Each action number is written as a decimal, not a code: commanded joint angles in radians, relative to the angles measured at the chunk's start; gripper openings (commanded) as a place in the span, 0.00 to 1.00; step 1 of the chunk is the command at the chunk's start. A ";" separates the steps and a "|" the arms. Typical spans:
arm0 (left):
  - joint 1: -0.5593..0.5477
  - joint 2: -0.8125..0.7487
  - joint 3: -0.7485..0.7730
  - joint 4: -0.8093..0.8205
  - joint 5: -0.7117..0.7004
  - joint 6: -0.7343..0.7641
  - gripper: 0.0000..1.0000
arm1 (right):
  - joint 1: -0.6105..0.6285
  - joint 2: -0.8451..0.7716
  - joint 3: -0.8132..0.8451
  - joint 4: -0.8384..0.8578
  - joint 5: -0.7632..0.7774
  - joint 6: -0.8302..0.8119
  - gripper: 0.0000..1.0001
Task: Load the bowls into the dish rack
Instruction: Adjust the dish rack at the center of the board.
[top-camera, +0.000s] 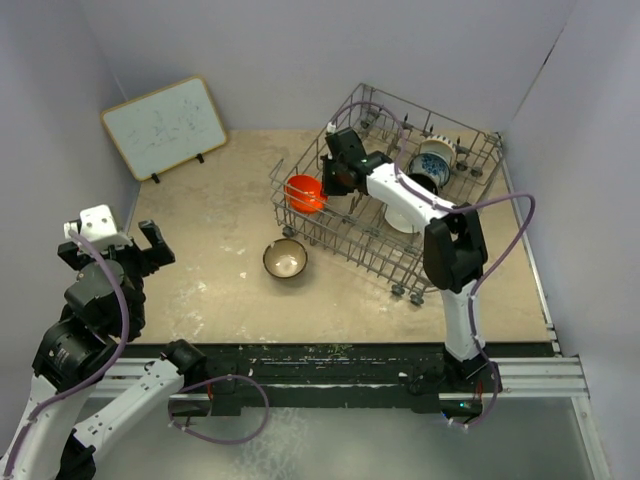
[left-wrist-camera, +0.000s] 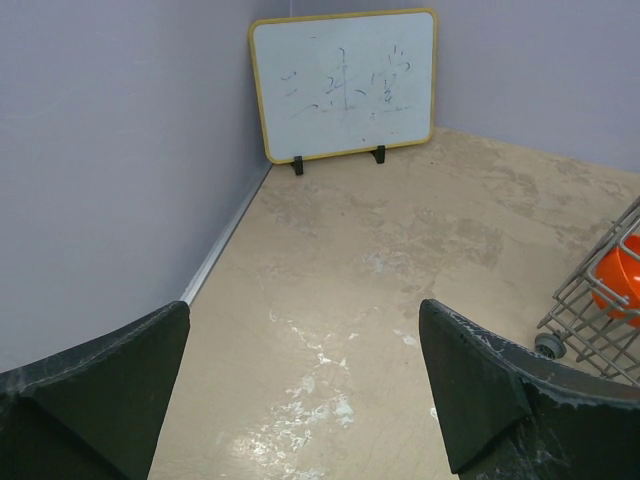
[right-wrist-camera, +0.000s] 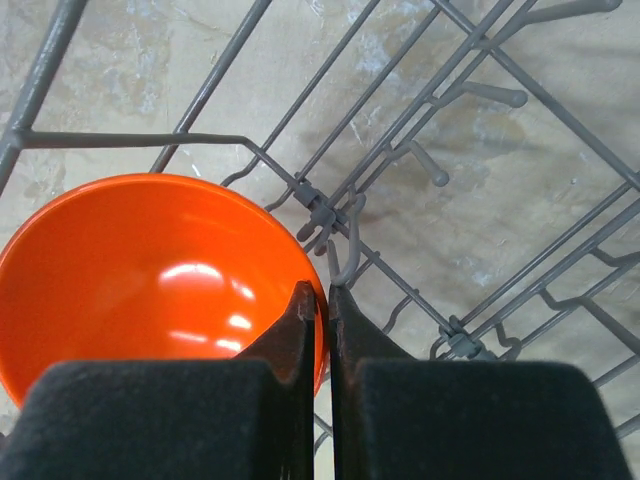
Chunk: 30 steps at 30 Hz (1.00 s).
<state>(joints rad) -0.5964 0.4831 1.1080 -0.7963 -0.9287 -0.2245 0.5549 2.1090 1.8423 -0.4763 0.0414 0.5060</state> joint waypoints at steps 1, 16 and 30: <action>-0.003 0.017 0.030 0.016 -0.015 0.004 0.99 | -0.030 -0.076 -0.039 0.155 0.149 -0.073 0.00; -0.003 0.046 0.048 0.045 0.028 -0.020 0.99 | -0.050 -0.540 -0.255 0.069 0.674 -0.254 0.00; -0.003 0.052 0.011 0.078 0.049 -0.033 0.99 | -0.025 -0.742 -0.510 0.167 1.180 -0.589 0.00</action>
<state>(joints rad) -0.5964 0.5190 1.1236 -0.7712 -0.8936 -0.2478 0.5034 1.4136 1.3682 -0.3954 1.0275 0.0456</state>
